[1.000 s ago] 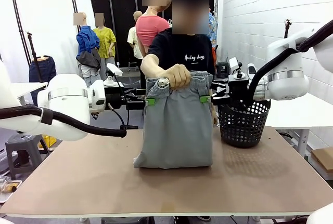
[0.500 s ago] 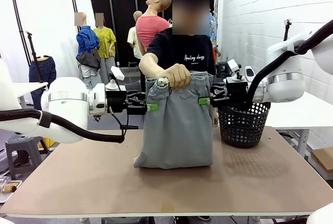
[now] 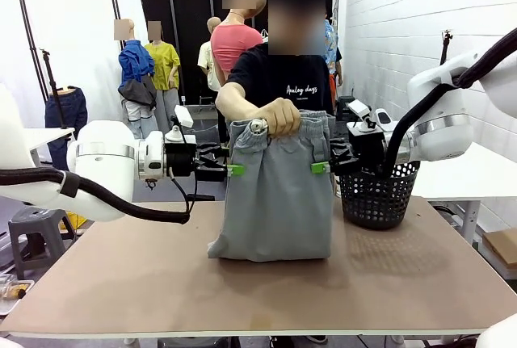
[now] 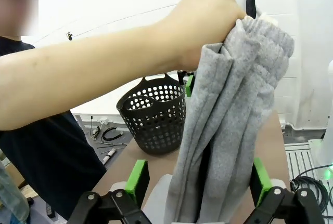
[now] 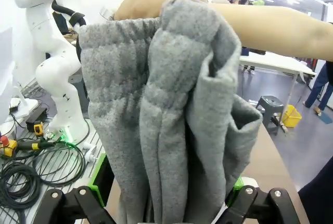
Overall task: Fold the training pants.
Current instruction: Release the ends of the Training pants and then grab the overlapped ends, then fold the Training pants in half.
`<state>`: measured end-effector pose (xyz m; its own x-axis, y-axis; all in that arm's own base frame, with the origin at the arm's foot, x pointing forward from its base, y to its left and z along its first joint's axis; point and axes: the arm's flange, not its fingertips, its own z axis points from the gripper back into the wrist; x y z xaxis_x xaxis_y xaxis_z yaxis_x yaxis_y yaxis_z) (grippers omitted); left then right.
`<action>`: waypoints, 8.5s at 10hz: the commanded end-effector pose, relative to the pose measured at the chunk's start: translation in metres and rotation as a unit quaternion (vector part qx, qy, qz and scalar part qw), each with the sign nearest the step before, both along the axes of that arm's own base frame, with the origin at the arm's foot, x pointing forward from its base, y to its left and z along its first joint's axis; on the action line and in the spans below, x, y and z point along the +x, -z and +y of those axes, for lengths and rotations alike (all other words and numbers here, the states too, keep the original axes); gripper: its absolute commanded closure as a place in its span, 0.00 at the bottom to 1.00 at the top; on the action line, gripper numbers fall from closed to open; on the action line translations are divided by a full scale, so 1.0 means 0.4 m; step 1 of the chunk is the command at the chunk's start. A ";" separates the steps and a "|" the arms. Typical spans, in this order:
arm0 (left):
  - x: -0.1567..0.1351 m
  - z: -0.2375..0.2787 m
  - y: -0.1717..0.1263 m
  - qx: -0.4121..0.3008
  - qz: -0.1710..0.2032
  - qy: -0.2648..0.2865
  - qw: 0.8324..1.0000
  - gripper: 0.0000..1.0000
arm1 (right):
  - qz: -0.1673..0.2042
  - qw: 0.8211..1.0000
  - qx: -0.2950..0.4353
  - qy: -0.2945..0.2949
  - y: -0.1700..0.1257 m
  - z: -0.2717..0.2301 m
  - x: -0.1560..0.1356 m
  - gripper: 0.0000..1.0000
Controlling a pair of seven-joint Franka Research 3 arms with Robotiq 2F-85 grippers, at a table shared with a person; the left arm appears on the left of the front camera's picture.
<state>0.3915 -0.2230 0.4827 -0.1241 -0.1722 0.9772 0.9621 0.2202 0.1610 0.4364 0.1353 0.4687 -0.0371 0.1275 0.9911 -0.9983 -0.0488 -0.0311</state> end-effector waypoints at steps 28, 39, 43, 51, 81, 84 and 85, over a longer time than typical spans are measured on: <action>0.064 -0.070 0.038 -0.039 0.040 0.011 0.998 1.00 | 0.025 0.998 0.036 -0.042 0.028 0.090 0.031 1.00; 0.064 -0.070 0.038 -0.039 0.040 0.011 0.998 1.00 | 0.025 0.998 0.036 -0.042 0.028 0.090 0.031 1.00; 0.064 -0.070 0.038 -0.039 0.040 0.011 0.998 1.00 | 0.025 0.998 0.036 -0.042 0.028 0.090 0.031 1.00; 0.064 -0.070 0.038 -0.039 0.040 0.011 0.998 1.00 | 0.025 0.998 0.036 -0.042 0.028 0.090 0.031 1.00; 0.064 -0.070 0.038 -0.039 0.040 0.011 0.998 1.00 | 0.025 0.998 0.036 -0.042 0.028 0.090 0.031 1.00; 0.064 -0.070 0.038 -0.039 0.040 0.011 0.998 1.00 | 0.025 0.998 0.036 -0.042 0.028 0.090 0.031 1.00; 0.064 -0.070 0.038 -0.039 0.040 0.011 0.998 1.00 | 0.025 0.998 0.036 -0.042 0.028 0.090 0.031 1.00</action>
<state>0.4186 -0.2489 0.4639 -0.0367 -0.0855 0.9957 0.9780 0.2018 0.0534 0.4508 0.1719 0.4576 -0.0038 0.0708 0.9975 -0.9917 -0.1283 0.0054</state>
